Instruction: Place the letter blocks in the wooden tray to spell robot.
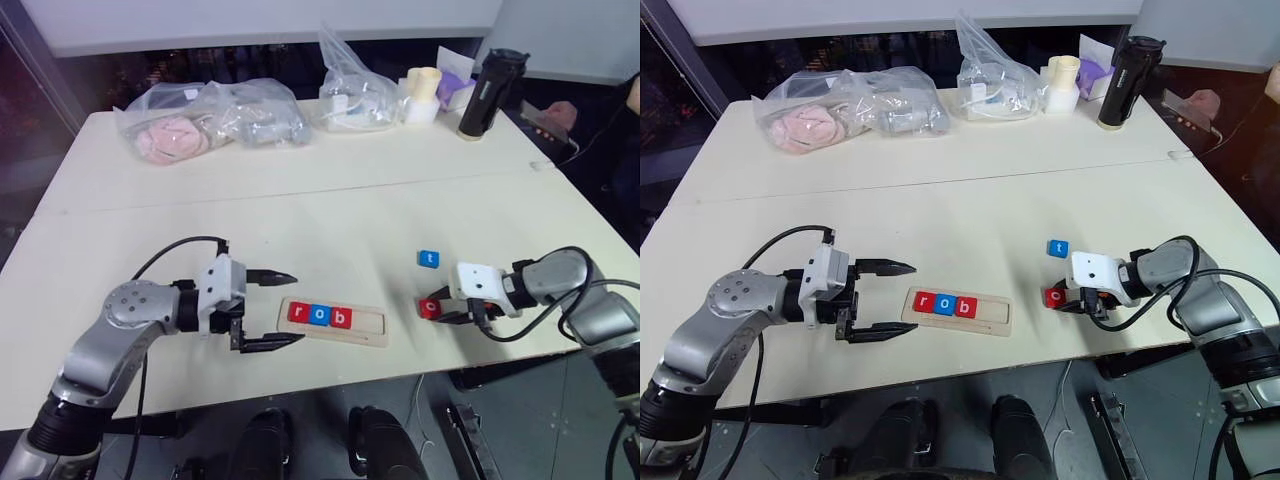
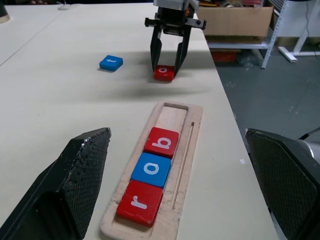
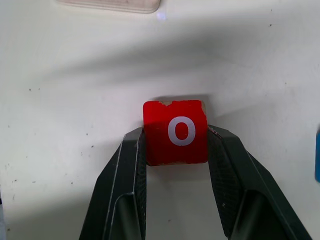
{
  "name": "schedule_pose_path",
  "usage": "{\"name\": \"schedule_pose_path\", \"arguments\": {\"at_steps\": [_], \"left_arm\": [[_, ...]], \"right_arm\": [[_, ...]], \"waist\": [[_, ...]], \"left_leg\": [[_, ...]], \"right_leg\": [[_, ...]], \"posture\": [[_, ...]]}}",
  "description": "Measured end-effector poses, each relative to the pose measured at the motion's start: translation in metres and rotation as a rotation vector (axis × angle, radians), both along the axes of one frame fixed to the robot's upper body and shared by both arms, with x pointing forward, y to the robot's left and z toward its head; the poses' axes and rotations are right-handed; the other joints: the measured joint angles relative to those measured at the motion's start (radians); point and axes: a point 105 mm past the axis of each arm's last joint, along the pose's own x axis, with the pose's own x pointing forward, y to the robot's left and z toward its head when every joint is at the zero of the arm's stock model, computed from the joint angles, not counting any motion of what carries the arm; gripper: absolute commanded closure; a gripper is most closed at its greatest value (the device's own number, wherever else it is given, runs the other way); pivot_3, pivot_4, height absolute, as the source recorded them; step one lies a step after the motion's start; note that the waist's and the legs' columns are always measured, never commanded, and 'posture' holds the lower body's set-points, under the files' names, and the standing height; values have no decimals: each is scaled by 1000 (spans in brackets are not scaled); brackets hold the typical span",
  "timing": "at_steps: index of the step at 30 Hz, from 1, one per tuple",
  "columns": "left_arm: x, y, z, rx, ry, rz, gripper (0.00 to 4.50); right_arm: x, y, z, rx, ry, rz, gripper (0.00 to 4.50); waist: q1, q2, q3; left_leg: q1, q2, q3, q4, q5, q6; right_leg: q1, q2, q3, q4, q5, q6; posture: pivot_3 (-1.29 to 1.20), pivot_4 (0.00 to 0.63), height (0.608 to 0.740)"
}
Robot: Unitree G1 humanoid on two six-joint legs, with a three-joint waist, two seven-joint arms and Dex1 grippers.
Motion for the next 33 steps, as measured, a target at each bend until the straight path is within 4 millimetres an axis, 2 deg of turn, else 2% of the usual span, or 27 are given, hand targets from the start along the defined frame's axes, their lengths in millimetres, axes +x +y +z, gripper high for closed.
{"name": "schedule_pose_path", "arguments": {"at_steps": [6,10,14,18,33], "left_arm": [[-1,1,-1,-4,-4,5,0],[-1,1,-3,-7,1,9,0],[-2,1,-4,-7,5,14,0],[-2,1,-4,-7,2,18,0],[-3,-1,-3,-10,-8,20,0]], "right_arm": [[-10,29,19,74,21,35,3384],[-21,60,28,154,28,65,3384],[-22,72,28,185,32,35,3384],[-28,93,13,216,67,22,3384],[-26,101,-4,183,58,-39,3384]], "waist": [[2,0,0],[2,0,0],[5,0,0],[5,0,0],[22,0,0]], "left_leg": [[0,0,0,-1,0,0],[0,0,0,-1,0,0],[0,0,0,-1,0,0],[-1,0,0,-3,0,0],[-2,0,0,-2,0,0]], "right_leg": [[-1,0,0,0,0,0],[-1,-2,0,0,0,0],[0,-3,0,-2,0,0],[-2,-3,0,-2,0,0],[-2,-1,0,-2,0,0]], "posture": [[0,150,740],[0,150,740],[0,150,740],[0,150,740],[0,150,740]]}}
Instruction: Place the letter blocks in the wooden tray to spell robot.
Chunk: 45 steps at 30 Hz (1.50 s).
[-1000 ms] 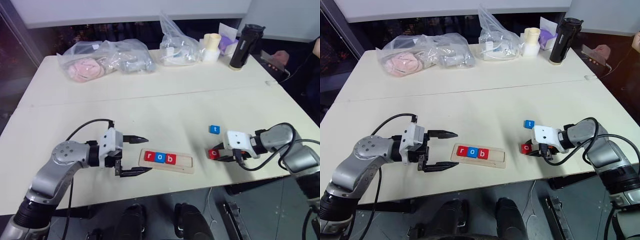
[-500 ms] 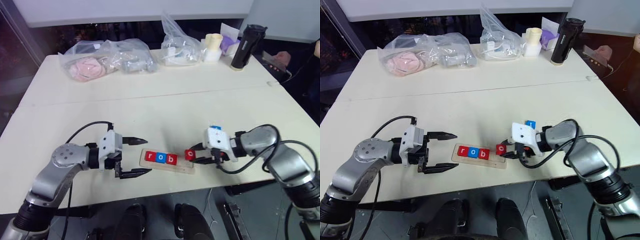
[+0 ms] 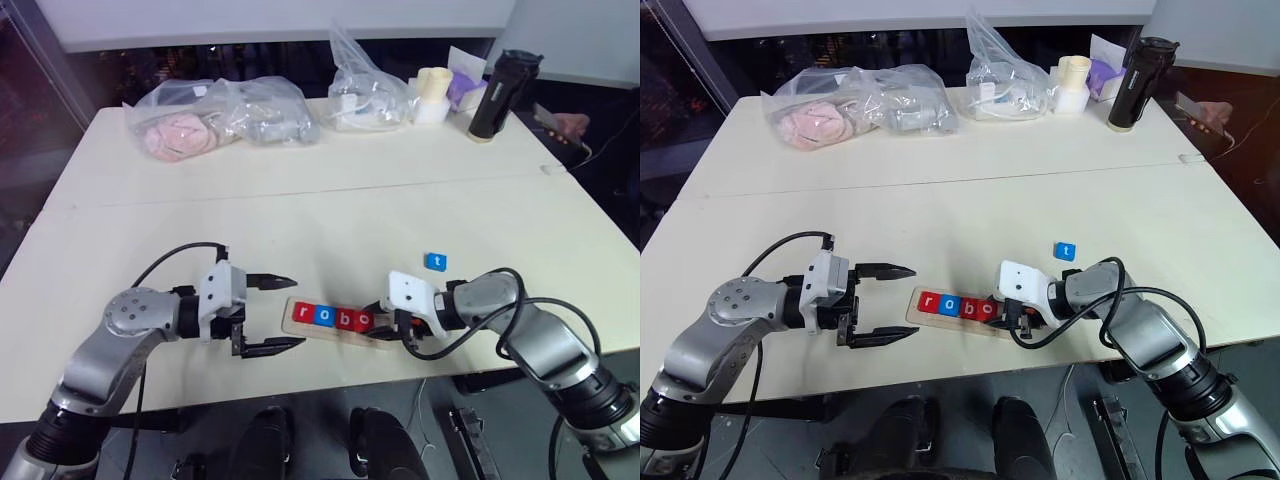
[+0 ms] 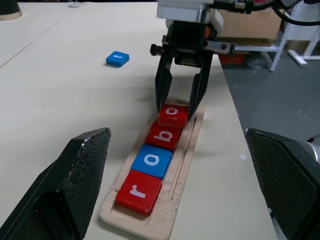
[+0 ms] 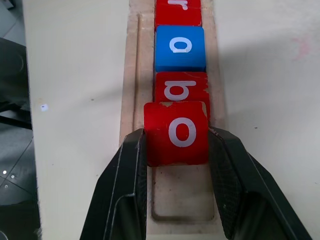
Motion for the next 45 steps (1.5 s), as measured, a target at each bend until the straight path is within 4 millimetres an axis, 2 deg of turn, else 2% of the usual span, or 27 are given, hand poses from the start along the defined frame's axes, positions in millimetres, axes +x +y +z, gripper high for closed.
{"name": "schedule_pose_path", "arguments": {"at_steps": [15,24,45], "left_arm": [[0,-2,2,-3,-10,5,0],[0,-4,3,-6,-12,-2,0],[1,-4,2,-6,-2,14,0]], "right_arm": [[-1,-7,8,-1,-10,-24,3384],[-2,-11,-1,-31,-17,-54,3384],[0,1,-2,-31,-36,-30,3384]], "waist": [[0,0,0],[-1,0,0],[-1,0,0]], "left_leg": [[0,0,0,0,0,0],[0,0,0,0,0,0],[0,0,0,0,0,0]], "right_leg": [[0,0,0,0,0,0],[0,0,0,0,0,0],[0,0,0,0,0,0]], "posture": [[0,150,740],[0,150,740],[0,150,740]]}}
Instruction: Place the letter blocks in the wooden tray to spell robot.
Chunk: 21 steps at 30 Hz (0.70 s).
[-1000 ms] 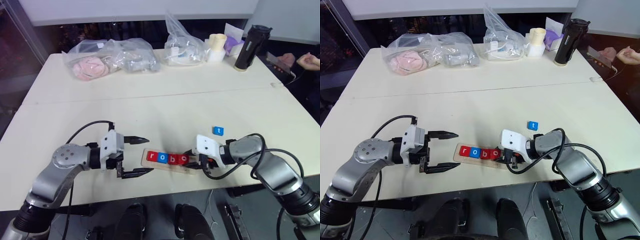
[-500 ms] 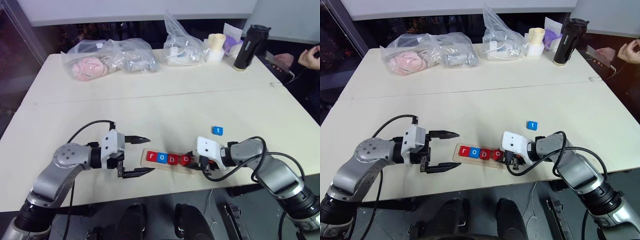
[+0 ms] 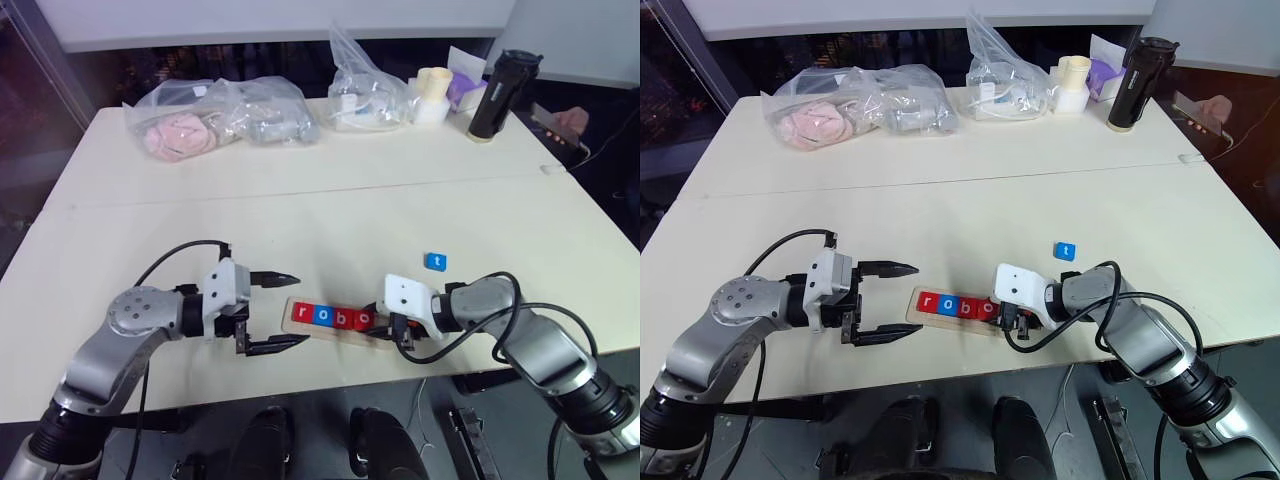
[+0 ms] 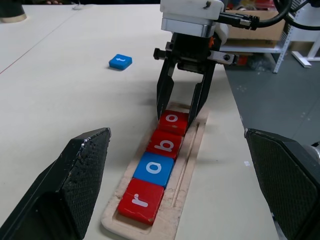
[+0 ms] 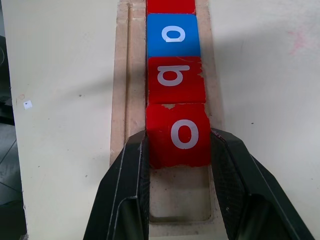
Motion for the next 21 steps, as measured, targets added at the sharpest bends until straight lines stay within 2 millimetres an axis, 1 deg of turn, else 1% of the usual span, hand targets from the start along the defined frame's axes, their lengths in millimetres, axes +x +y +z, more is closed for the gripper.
{"name": "schedule_pose_path", "arguments": {"at_steps": [16,21], "left_arm": [[-1,-1,1,-6,-6,-14,0],[-1,-1,1,-7,-10,-17,0]], "right_arm": [[0,-2,0,-4,-2,-9,3384],[1,-2,1,-4,-4,-13,775]], "waist": [[0,0,0],[0,0,0]], "left_leg": [[0,0,0,0,0,0],[0,0,0,0,0,0]], "right_leg": [[0,0,0,0,0,0],[0,0,0,0,0,0]], "posture": [[0,150,740],[0,150,740]]}}
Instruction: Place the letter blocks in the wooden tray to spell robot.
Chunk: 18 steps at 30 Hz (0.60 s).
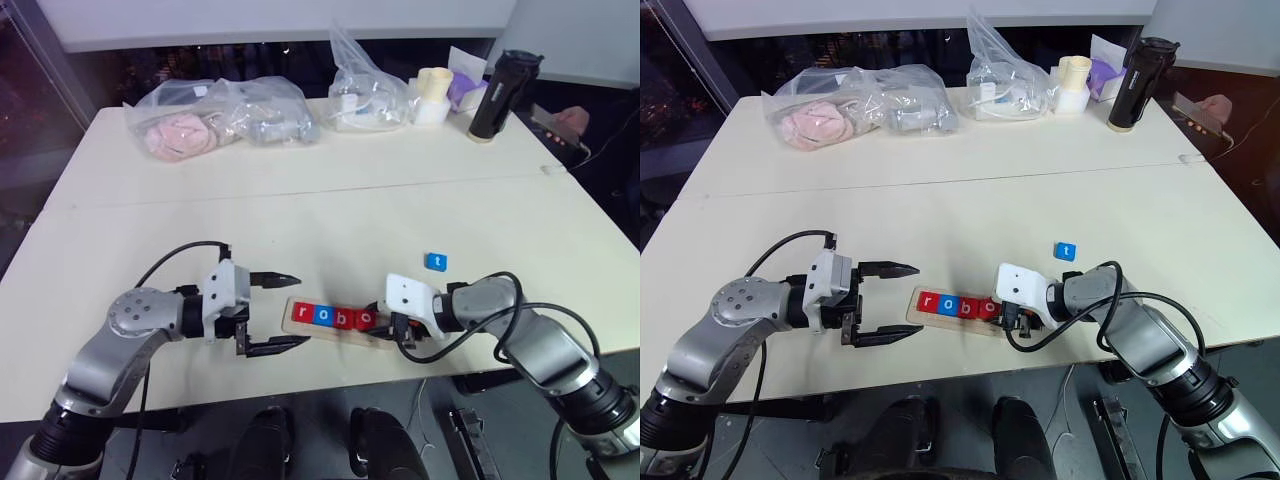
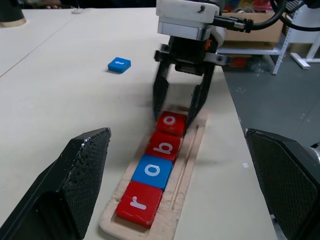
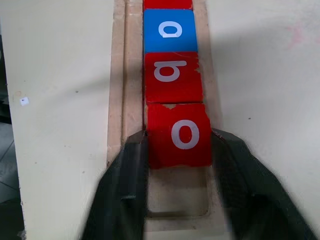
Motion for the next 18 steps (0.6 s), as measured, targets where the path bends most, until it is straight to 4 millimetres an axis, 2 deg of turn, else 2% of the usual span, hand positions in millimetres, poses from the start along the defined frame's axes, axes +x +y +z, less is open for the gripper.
{"name": "schedule_pose_path", "arguments": {"at_steps": [1,2,5,12,15,18], "left_arm": [[0,0,0,0,0,0,0],[0,0,0,0,0,0,0],[0,0,0,0,0,0,0],[0,0,0,-1,-1,1,0],[0,-1,0,-4,-1,2,0],[0,-1,0,-11,0,2,0]], "right_arm": [[0,0,0,2,4,-1,231],[-1,0,0,4,8,-3,63],[-3,2,4,13,13,3,63],[-1,-1,29,61,-35,-28,63],[-4,-8,26,44,-31,-58,63],[-12,-19,11,25,-4,-115,63]], "waist": [[0,0,0],[0,0,0],[0,0,0],[0,0,0],[2,0,0],[2,0,0]], "left_leg": [[0,0,0,0,0,0],[0,0,0,0,0,0],[0,0,0,0,0,0],[0,0,0,0,0,0],[-1,0,0,0,0,0],[-2,0,0,0,0,0]], "right_leg": [[0,0,0,0,0,0],[0,0,0,0,0,0],[0,0,0,0,0,0],[0,0,0,0,0,0],[0,0,0,-1,0,0],[0,-1,0,-2,0,0]], "posture": [[0,150,740],[0,150,740],[0,150,740],[0,150,740],[0,150,740],[0,150,740]]}}
